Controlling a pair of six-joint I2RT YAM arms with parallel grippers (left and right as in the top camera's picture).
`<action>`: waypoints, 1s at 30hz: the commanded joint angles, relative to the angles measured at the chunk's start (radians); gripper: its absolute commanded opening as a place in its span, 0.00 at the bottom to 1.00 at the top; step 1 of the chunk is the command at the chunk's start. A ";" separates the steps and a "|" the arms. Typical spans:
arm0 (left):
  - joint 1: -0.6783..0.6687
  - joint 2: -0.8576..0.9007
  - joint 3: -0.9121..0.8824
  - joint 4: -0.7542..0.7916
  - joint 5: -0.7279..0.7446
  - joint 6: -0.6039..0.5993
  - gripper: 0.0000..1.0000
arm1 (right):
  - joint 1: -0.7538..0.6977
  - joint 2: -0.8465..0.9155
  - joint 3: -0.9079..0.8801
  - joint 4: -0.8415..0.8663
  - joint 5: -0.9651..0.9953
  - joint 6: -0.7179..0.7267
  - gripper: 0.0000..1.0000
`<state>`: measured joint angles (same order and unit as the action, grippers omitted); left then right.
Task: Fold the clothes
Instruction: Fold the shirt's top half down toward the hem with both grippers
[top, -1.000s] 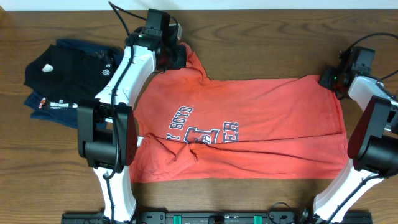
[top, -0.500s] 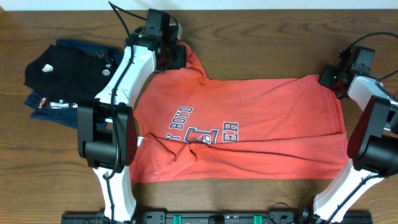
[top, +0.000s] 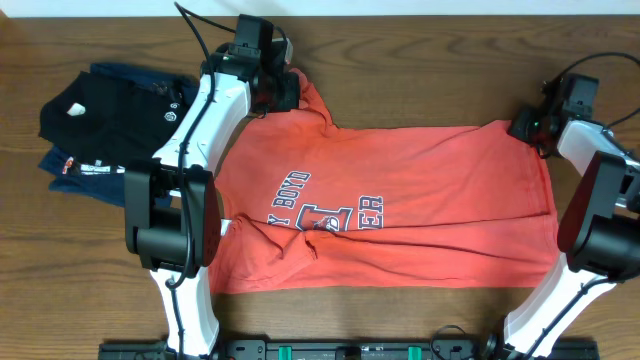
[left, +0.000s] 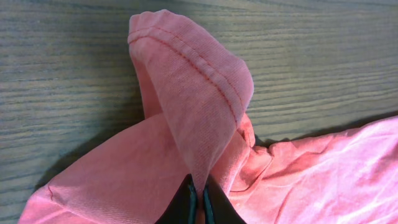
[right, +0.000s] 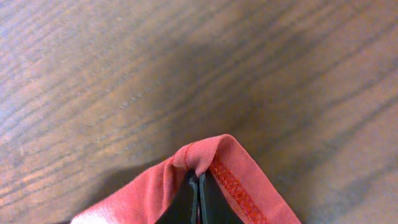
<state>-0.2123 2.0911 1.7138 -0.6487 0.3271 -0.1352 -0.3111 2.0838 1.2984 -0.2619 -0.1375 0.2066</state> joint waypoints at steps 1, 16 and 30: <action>0.000 -0.005 0.012 -0.010 0.004 -0.008 0.06 | -0.030 -0.044 0.010 -0.040 0.019 0.031 0.01; 0.024 -0.166 0.012 -0.324 0.001 -0.009 0.06 | -0.150 -0.309 0.014 -0.392 0.035 -0.002 0.01; 0.029 -0.269 0.012 -0.823 -0.108 -0.008 0.06 | -0.166 -0.352 0.014 -0.878 0.249 -0.058 0.01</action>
<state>-0.1860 1.8416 1.7138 -1.4281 0.2955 -0.1379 -0.4622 1.7508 1.3025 -1.1160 0.0082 0.1665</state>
